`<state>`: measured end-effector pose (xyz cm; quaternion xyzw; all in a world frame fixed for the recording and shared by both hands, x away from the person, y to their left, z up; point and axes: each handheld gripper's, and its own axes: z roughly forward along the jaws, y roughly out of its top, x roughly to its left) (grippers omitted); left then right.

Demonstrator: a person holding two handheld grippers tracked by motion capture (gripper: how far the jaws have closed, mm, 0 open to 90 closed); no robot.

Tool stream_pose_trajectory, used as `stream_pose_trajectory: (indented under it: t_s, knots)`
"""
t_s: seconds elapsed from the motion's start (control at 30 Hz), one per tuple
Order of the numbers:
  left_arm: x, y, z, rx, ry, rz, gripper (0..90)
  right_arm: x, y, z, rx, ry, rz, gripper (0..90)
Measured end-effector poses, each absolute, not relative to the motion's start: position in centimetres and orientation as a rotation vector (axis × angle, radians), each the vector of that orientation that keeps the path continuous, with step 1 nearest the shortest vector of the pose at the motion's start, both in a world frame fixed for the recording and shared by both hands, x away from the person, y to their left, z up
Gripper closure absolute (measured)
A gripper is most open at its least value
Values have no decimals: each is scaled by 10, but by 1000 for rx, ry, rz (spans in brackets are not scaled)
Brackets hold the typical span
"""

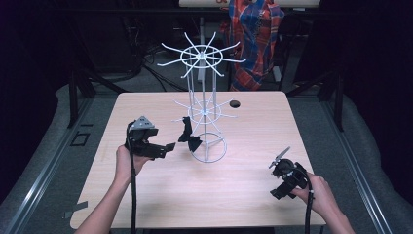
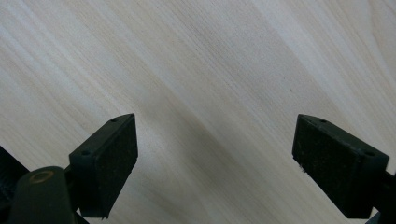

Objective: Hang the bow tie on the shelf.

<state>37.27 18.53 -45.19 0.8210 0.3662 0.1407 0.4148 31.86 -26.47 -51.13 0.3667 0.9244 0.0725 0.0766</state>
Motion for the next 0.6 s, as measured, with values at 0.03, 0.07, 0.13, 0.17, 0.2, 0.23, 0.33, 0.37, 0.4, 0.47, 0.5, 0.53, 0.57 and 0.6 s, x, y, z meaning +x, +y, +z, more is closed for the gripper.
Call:
stream_pose_trajectory:
  t_s: [0.03, 0.07, 0.13, 0.17, 0.2, 0.23, 0.33, 0.37, 0.4, 0.47, 0.5, 0.53, 0.57, 0.6]
  knots:
    - [371, 187, -452, 2071, 926, 354, 95, 318, -264, -512, 1109, 2759, 228, 140]
    - [370, 188, -452, 2072, 935, 354, 87, 318, -265, -511, 1099, 2770, 219, 140]
    - [366, 192, -453, 2083, 944, 364, 76, 317, -264, -513, 1115, 2752, 238, 140]
    - [365, 193, -453, 2087, 952, 368, 71, 318, -264, -512, 1108, 2760, 230, 140]
    - [363, 194, -454, 2095, 956, 375, 65, 318, -264, -512, 1107, 2760, 229, 140]
    - [361, 195, -454, 2110, 959, 379, 59, 317, -264, -513, 1116, 2758, 250, 140]
    - [355, 197, -457, 2149, 963, 406, 34, 318, -264, -512, 1105, 2760, 223, 140]
    - [353, 198, -458, 2163, 963, 411, 27, 318, -264, -512, 1107, 2760, 227, 140]
    - [351, 198, -459, 2176, 967, 413, 20, 318, -264, -512, 1109, 2759, 231, 140]
    - [348, 201, -461, 2186, 980, 402, 7, 317, -264, -513, 1120, 2755, 249, 140]
    - [346, 203, -463, 2192, 987, 398, 4, 317, -264, -513, 1121, 2756, 254, 141]
    - [345, 204, -463, 2191, 991, 398, 4, 317, -264, -512, 1108, 2765, 230, 141]
    - [344, 206, -464, 2197, 995, 398, 4, 317, -264, -512, 1108, 2764, 230, 141]
    - [343, 208, -464, 2197, 1007, 390, 3, 317, -264, -512, 1110, 2760, 236, 141]
